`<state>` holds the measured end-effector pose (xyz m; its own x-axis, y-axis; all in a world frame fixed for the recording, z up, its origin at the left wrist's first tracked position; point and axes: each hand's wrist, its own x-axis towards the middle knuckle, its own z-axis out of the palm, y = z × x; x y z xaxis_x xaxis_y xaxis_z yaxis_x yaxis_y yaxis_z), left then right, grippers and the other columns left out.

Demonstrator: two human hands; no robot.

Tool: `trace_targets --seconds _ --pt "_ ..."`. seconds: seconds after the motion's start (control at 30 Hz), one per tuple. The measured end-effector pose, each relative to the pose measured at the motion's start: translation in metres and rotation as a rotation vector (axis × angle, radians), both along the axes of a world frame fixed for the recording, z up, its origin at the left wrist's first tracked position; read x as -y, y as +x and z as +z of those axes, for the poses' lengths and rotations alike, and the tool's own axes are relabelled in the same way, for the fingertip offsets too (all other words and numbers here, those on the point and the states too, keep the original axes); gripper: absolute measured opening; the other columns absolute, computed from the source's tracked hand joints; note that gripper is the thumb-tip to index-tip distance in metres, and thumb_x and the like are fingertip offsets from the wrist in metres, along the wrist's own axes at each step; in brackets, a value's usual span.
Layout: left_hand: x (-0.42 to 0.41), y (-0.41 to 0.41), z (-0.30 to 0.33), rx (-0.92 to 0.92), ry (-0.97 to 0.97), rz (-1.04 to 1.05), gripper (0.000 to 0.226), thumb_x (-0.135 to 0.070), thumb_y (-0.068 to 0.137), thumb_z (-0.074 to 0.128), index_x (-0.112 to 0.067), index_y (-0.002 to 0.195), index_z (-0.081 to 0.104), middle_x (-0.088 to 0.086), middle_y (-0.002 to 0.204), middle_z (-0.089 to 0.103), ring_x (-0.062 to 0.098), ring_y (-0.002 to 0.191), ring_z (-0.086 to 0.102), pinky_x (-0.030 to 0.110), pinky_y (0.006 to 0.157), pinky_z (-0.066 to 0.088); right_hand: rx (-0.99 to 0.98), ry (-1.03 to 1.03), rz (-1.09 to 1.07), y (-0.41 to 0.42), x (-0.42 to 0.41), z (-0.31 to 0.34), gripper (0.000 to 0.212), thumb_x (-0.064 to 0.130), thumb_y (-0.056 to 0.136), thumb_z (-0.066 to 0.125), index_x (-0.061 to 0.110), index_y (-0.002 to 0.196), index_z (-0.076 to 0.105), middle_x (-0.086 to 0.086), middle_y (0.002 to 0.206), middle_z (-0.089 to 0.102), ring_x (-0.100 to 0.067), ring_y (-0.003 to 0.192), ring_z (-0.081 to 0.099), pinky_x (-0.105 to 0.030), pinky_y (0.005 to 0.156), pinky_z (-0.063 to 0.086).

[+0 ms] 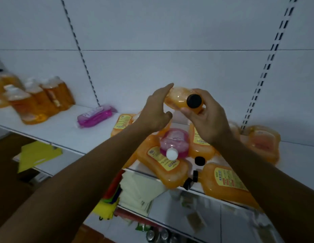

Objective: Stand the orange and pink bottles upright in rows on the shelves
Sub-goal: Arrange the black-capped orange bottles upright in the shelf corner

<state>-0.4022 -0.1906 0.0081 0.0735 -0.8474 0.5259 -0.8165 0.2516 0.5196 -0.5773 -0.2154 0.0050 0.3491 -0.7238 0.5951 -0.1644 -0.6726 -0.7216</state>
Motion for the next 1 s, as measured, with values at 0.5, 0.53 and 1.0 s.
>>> trace_targets --seconds 0.5,0.53,1.0 --pt "-0.152 0.284 -0.044 -0.178 -0.001 0.417 0.072 -0.038 0.067 0.084 -0.025 0.129 0.05 -0.002 0.117 0.063 0.016 0.102 0.062 0.043 0.084 0.055 -0.178 0.047 0.48 0.281 -0.08 0.01 0.053 0.052 0.084 0.057 0.026 0.129 0.052 0.011 0.12 0.061 -0.01 0.111 0.058 -0.037 0.095 0.051" --pt "-0.158 0.303 -0.046 -0.208 0.011 0.418 0.071 -0.039 0.066 0.084 -0.026 0.127 0.051 -0.003 0.115 0.065 0.014 0.1 0.063 0.041 0.083 0.056 -0.197 0.047 0.489 0.303 -0.082 0.01 0.057 0.055 0.083 0.056 0.025 0.131 0.05 0.01 0.122 0.06 -0.011 0.113 0.057 -0.038 0.096 0.051" --pt "-0.239 0.529 -0.093 -0.446 0.04 0.647 0.063 -0.054 0.069 0.079 -0.027 0.121 0.054 -0.009 0.108 0.069 0.006 0.095 0.067 0.037 0.081 0.058 -0.35 -0.122 0.602 0.587 -0.135 -0.008 0.058 0.031 0.085 0.071 0.029 0.136 0.044 0.004 0.128 0.057 -0.019 0.116 0.055 -0.042 0.093 0.051"
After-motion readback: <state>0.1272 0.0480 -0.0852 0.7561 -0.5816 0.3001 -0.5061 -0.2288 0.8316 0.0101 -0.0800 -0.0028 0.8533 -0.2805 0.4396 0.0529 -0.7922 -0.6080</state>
